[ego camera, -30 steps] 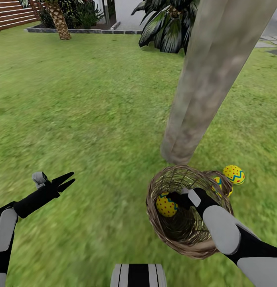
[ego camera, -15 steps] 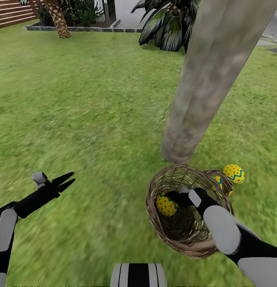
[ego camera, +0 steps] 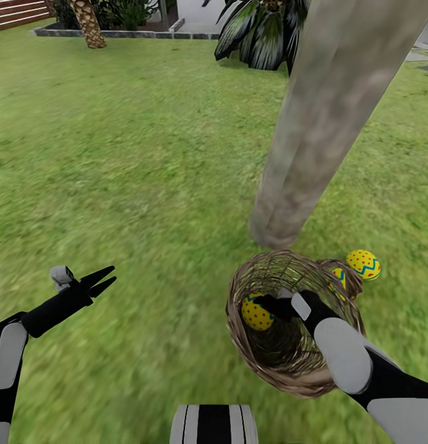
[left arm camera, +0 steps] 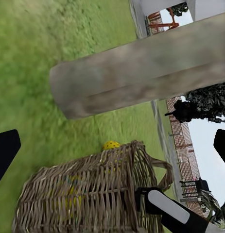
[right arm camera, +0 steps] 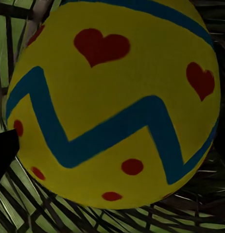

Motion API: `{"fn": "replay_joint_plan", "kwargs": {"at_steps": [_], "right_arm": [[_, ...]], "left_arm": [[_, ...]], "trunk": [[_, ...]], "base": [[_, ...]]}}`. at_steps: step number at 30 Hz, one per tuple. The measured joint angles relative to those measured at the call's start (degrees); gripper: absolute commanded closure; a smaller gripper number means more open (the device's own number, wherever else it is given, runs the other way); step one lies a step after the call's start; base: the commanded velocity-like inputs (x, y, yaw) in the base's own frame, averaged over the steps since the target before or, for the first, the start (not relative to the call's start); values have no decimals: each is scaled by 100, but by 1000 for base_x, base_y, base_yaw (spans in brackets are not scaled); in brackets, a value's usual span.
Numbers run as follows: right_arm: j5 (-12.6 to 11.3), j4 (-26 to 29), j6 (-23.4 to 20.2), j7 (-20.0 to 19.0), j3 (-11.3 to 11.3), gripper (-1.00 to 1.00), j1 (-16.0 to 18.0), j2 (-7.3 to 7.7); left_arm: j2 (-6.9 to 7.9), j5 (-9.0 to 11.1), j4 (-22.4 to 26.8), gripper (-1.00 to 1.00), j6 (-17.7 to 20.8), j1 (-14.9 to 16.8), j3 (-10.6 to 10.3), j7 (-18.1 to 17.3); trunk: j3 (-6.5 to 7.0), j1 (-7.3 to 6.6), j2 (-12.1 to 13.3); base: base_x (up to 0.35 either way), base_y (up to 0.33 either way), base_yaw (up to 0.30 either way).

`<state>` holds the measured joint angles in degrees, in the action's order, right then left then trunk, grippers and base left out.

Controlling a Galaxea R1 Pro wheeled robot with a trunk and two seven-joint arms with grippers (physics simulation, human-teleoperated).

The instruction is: Take the three Easter eggs out of the wicker basket on the lawn in the garden, then place them on the lawn next to a single tree (choose any tree) so that all three eggs are next to the same tree and none are left in the basket.

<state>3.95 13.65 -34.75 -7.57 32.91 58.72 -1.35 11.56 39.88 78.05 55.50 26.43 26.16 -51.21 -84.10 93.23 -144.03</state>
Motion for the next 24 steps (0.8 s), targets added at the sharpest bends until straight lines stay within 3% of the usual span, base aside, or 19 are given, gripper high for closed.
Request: {"fn": "replay_joint_plan", "kwargs": {"at_steps": [3,11,12,24], "right_arm": [[-167,-3,-10,-29,42,-100,4,3],[-233,114,-16,-37,50,-100,27,11],[-218,150,-16,-79,42,100,33,9],[-201,558,-36,-371,24,100,9,23]], "left_arm": [[-5,-3,-2,-100,-1,1,-1,-1],[-5,0,-1,-100,0,0,6,-1],[-4,-2,-1,-100,-1,-1,3,-1],[-5,-3,-1,-100,-1,0,6,-1]], "trunk": [[-43,4,-3],[-110,10,-8],[-131,12,-10],[-286,32,-18]], "base": [[0,0,0],[0,0,0],[0,0,0],[0,0,0]]}}
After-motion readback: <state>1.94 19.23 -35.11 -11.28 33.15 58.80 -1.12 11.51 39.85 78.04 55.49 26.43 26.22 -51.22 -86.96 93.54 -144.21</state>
